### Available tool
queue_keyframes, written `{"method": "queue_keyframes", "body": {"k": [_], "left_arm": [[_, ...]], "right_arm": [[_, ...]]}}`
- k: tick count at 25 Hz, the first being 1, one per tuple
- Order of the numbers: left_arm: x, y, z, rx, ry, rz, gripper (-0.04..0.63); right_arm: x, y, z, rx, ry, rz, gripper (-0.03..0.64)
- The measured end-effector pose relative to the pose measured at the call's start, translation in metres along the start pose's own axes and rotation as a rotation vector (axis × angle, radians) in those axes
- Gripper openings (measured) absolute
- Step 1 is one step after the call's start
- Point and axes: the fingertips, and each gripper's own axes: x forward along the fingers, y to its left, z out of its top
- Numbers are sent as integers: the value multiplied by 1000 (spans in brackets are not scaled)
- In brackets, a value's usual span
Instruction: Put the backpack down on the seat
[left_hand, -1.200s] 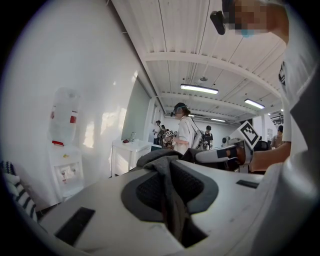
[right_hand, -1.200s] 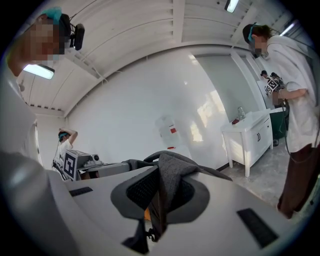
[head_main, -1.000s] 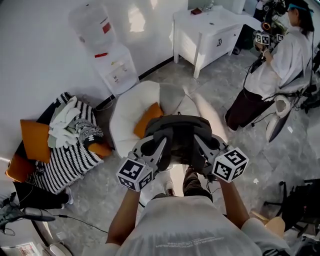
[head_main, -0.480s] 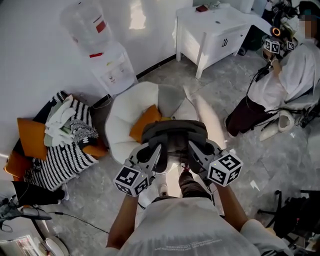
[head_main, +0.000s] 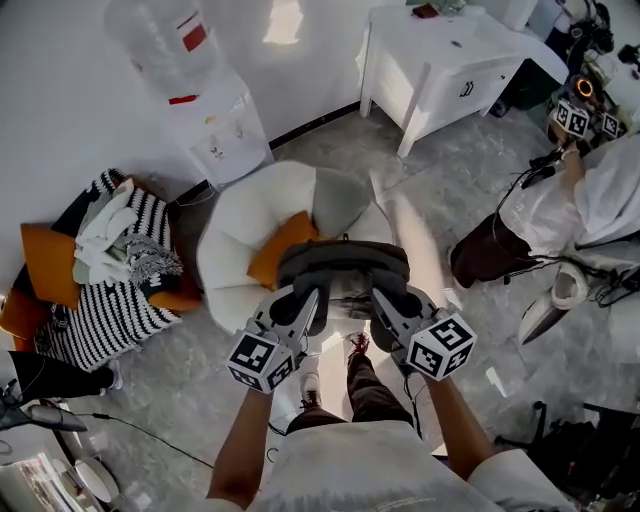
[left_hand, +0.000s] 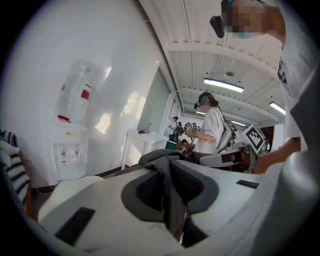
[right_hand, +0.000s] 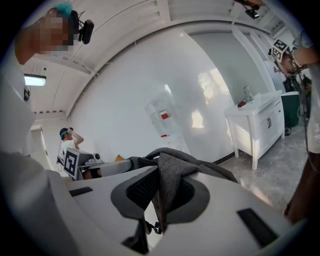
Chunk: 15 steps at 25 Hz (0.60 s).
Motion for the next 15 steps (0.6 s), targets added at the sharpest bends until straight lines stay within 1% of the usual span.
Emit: {"method": "queue_keyframes", "body": {"k": [3, 6, 10, 15], "left_arm": [[13, 19, -10, -19, 1, 18, 61], [30, 37, -19, -41, 8, 20, 61], [47, 52, -34, -57, 30, 20, 61], [67, 71, -57, -92, 59, 49, 61]], "right_arm": [[23, -15, -4, 9, 12, 5, 37], [40, -33, -9, 17, 38, 9, 37], [56, -53, -20, 40, 65, 20, 37], [78, -78, -38, 68, 95, 17, 37]]}}
